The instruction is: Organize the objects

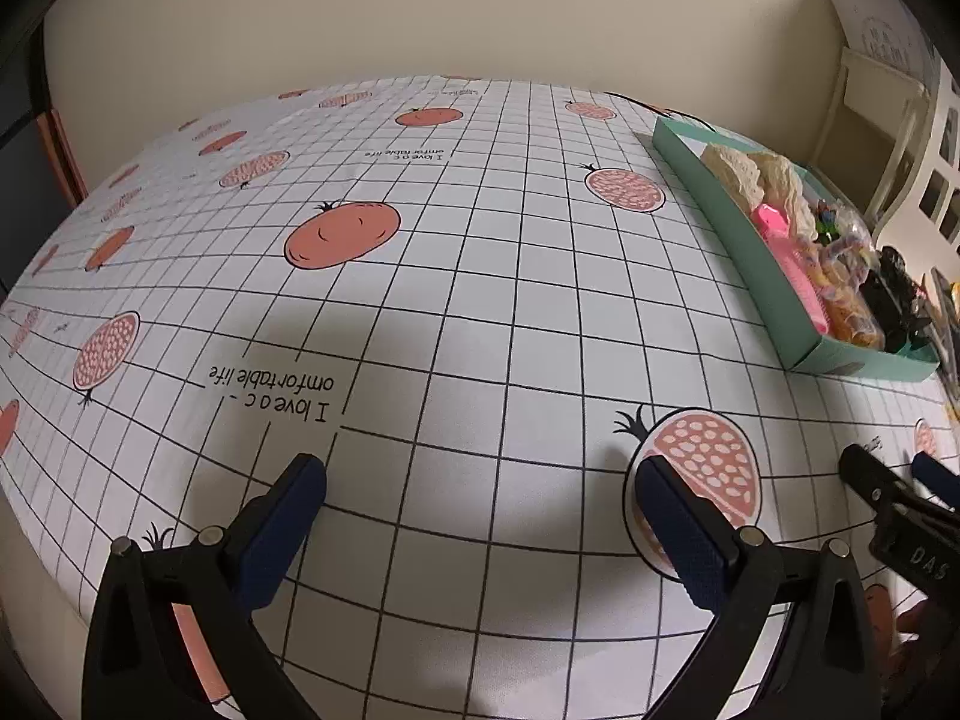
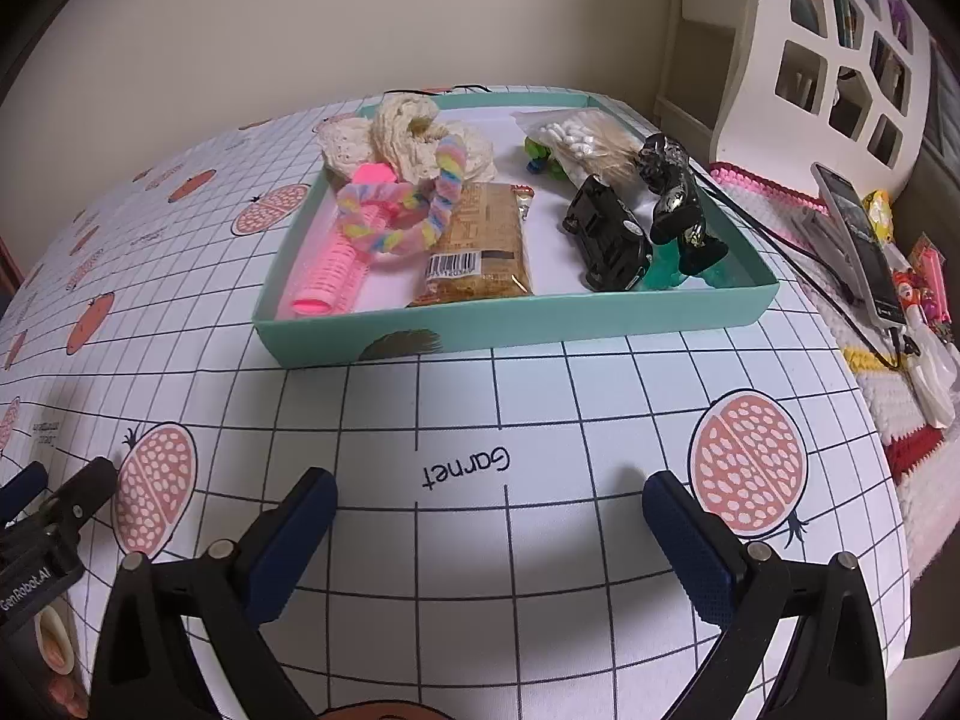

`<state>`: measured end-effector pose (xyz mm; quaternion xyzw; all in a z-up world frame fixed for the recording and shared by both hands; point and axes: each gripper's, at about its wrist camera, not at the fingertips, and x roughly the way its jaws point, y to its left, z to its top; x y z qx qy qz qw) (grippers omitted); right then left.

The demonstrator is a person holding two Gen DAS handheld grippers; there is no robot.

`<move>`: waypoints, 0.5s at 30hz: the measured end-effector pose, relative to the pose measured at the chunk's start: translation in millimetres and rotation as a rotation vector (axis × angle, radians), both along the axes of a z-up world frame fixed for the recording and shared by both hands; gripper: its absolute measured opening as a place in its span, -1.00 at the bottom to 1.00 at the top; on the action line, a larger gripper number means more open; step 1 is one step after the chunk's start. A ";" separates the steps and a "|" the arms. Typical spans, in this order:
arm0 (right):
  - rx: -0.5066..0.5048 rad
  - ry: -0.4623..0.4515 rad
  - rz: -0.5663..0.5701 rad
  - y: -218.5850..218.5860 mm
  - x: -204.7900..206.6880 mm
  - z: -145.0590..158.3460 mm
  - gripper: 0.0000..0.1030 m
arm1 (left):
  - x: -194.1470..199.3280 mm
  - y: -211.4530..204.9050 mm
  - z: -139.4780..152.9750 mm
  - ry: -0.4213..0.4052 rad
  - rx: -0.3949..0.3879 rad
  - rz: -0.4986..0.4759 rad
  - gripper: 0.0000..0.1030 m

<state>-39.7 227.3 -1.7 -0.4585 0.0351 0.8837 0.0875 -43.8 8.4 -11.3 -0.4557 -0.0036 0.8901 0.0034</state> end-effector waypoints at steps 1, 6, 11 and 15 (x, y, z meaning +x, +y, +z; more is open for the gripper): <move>0.000 0.002 0.001 0.2 0.1 -0.1 1.00 | 0.7 1.0 -0.6 0.003 -0.009 -0.001 0.99; 0.004 0.010 0.003 -0.1 0.6 -0.7 1.00 | 2.6 0.9 -0.9 0.020 -0.008 0.006 0.99; 0.007 0.016 0.004 -0.2 0.5 -1.0 1.00 | 1.5 1.0 -1.0 0.015 -0.008 0.009 0.99; 0.008 0.018 0.004 -0.6 1.2 -0.9 1.00 | 1.3 0.8 -1.3 0.014 -0.008 0.010 1.00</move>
